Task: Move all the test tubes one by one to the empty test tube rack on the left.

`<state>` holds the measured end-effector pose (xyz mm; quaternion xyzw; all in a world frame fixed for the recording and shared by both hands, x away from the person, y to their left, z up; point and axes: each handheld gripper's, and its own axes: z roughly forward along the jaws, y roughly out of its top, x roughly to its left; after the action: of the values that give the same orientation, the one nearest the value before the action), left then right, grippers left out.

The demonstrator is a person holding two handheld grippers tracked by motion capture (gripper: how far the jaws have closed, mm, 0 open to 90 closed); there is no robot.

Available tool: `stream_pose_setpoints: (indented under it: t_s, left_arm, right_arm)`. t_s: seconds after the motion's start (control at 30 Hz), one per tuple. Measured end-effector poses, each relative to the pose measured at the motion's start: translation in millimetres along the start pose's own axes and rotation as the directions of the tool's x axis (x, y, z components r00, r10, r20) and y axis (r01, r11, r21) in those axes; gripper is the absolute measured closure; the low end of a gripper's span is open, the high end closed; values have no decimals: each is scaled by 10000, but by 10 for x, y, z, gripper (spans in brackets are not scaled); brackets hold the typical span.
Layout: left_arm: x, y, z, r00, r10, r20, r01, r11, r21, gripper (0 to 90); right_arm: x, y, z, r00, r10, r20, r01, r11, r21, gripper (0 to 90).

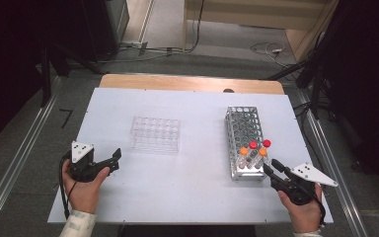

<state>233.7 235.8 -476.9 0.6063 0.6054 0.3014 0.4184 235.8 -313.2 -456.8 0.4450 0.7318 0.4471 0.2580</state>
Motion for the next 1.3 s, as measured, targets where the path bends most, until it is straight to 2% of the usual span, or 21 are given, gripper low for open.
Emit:
stream_pose_setpoints:
  t_s: [0.27, 0.53, 0.93, 1.13, 1.3]
  left_arm:
    - [-5, -1, 0, 10000, 28, 19, -29, 10000, 13, 76]
    - [-6, 0, 3, 10000, 37, 50, -37, 10000, 34, 76]
    - [-3, 1, 9, 10000, -28, 34, 28, 10000, -8, 76]
    - [-8, 3, 9, 10000, -21, 83, 21, 10000, 7, 81]
    - [-16, 12, -7, 9999, -16, 126, 16, 10000, -37, 94]
  right_arm:
    - [19, 1, 55, 9997, -245, 41, 245, 9997, 94, 703]
    - [26, 18, 56, 9992, -382, 92, 382, 9993, 36, 730]
    - [47, 168, -135, 9992, -379, 119, 387, 9965, -739, 731]
    - [71, 263, -266, 9991, -394, 146, 409, 9916, -1230, 732]
    - [111, 309, -369, 9992, -387, -38, 378, 9898, -1376, 732]
